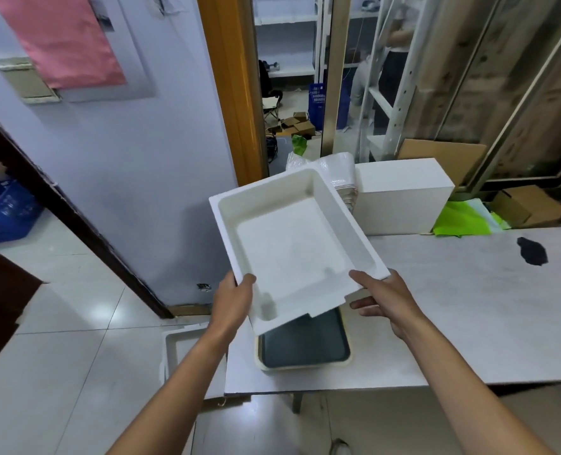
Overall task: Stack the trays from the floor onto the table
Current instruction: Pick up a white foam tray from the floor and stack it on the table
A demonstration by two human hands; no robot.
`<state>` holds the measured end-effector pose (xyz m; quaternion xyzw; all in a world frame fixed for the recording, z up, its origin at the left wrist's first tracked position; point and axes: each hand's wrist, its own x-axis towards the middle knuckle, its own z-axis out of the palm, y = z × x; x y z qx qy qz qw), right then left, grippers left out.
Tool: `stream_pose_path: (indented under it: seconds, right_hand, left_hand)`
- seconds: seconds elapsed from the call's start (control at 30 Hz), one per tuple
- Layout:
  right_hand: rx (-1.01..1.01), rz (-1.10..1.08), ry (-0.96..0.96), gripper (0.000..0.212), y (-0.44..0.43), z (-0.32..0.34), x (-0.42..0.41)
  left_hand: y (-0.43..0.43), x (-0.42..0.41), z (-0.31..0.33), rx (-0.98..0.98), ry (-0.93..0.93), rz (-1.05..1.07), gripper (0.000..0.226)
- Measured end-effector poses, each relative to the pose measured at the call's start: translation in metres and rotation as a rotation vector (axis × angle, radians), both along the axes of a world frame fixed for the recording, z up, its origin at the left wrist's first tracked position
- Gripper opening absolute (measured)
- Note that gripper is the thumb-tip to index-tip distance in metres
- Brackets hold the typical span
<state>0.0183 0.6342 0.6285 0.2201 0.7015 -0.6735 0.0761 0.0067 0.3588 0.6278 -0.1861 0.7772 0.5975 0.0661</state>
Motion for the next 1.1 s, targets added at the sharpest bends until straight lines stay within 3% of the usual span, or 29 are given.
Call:
stream_pose_path:
  seconds: [0.17,0.37,0.63,1.1]
  right_hand:
    - [0.178,0.002,0.005,0.03,0.0,-0.006,0.01]
    - [0.323,0.097,-0.075,0.02,-0.004,-0.032,0.032]
    - [0.392,0.143,-0.242,0.025,-0.001,-0.083,0.062]
    - [0.438,0.179,-0.307,0.03,-0.01,-0.112,0.073]
  left_hand:
    - [-0.008,-0.007,0.004,-0.006,-0.017,0.014,0.02]
    - [-0.01,0.007,-0.019,-0.01,-0.168,-0.06,0.022]
    - [-0.013,0.047,-0.06,0.05,-0.324,-0.259,0.04]
    - [-0.018,0.068,-0.095,0.075,-0.395,-0.214,0.043]
